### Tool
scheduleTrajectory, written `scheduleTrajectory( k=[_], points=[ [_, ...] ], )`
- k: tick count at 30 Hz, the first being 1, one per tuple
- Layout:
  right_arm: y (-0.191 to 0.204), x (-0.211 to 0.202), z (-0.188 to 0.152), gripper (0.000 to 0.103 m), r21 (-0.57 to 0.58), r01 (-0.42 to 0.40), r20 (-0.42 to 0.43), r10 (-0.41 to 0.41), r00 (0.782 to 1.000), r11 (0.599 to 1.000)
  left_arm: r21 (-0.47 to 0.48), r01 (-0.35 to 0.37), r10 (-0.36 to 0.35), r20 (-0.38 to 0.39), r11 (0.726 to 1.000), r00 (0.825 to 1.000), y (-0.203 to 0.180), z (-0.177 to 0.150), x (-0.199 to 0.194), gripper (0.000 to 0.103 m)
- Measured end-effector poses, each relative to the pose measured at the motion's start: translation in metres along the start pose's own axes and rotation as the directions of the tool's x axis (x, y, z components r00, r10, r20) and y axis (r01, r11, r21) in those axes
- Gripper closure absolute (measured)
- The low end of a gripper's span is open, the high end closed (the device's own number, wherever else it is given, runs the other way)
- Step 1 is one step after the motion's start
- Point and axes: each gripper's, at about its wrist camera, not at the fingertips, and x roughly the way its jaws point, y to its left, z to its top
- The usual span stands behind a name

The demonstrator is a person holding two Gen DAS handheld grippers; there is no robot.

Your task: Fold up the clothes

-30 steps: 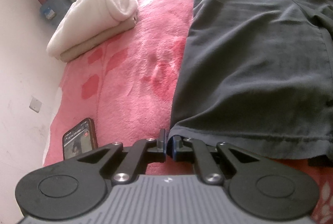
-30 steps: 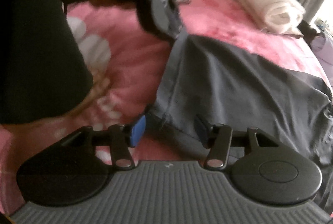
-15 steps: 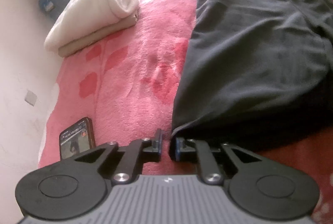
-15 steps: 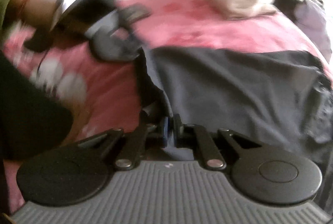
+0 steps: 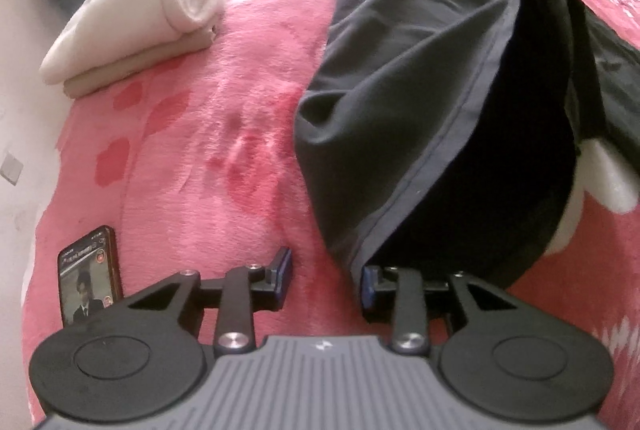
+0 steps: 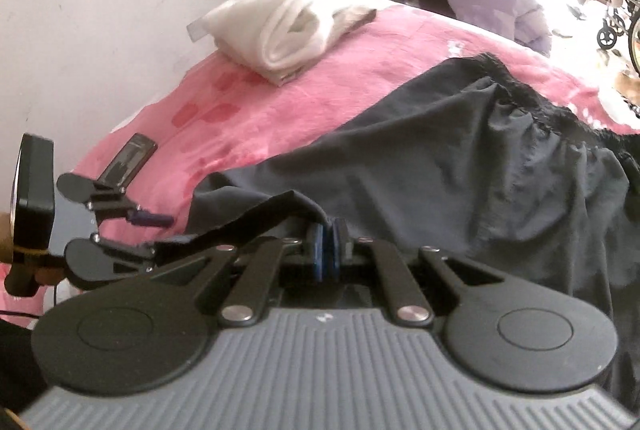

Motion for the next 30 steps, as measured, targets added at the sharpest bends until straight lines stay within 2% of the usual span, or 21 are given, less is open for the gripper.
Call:
scheduleTrajectory(
  k=[3,5,6,7,8,10,13,16,19,23,27,30],
  points=[
    [-0.003,-0.003,0.002,0.099,0.021,-0.017,0.007,0.017,1.0,1.0,-0.002,-0.01,0.01,0.006,1.0,1.0,-0.004,-0.001,0.002,0.067],
    [-0.004,-0.007,0.004,0.099,0.032,-0.027,0.013,0.026,1.0,0.999,0.003,-0.018,0.018,0.029,1.0,0.999,-0.008,-0.003,0.002,0.07],
    [-0.005,-0.01,0.005,0.099,0.034,-0.03,0.014,0.03,0.999,0.999,0.005,-0.023,0.023,0.046,1.0,0.999,-0.009,-0.004,0.002,0.076],
    [-0.005,-0.013,0.006,0.099,0.04,-0.038,0.014,0.038,0.999,0.998,0.007,-0.021,0.02,0.062,1.0,0.998,-0.01,-0.004,0.001,0.097],
    [-0.005,-0.016,0.005,0.099,0.041,-0.05,0.012,0.05,0.999,0.998,0.008,-0.019,0.019,0.077,1.0,0.997,-0.011,-0.005,0.0,0.102],
    [-0.004,-0.024,0.005,0.099,0.042,-0.075,0.009,0.075,0.997,0.996,-0.001,-0.036,0.036,0.114,0.999,0.993,-0.01,-0.004,-0.008,0.102],
    [0.009,-0.031,-0.008,0.099,-0.021,-0.133,-0.045,0.132,0.99,0.991,-0.031,-0.038,0.043,0.184,0.999,0.982,0.003,0.0,-0.033,0.102],
    [0.023,-0.037,-0.02,0.099,-0.084,-0.194,-0.105,0.185,0.977,0.977,-0.102,0.02,0.002,0.212,0.995,0.977,0.028,0.002,-0.059,0.102],
    [0.04,-0.04,-0.035,0.099,-0.165,-0.251,-0.172,0.222,0.96,0.954,-0.132,0.049,-0.016,0.238,0.99,0.971,0.046,-0.002,-0.076,0.102],
    [0.066,-0.024,-0.058,0.099,-0.254,-0.288,-0.253,0.224,0.941,0.923,-0.205,0.061,-0.024,0.178,0.977,0.984,0.065,-0.014,-0.072,0.102],
    [0.086,-0.003,-0.079,0.099,-0.321,-0.292,-0.307,0.192,0.932,0.901,-0.149,0.015,0.007,0.147,0.989,0.989,0.059,-0.023,-0.054,0.102],
    [0.098,0.015,-0.09,0.097,-0.334,-0.279,-0.32,0.171,0.932,0.9,-0.105,-0.018,0.031,0.124,0.994,0.992,0.054,-0.03,-0.041,0.102]
  ],
)
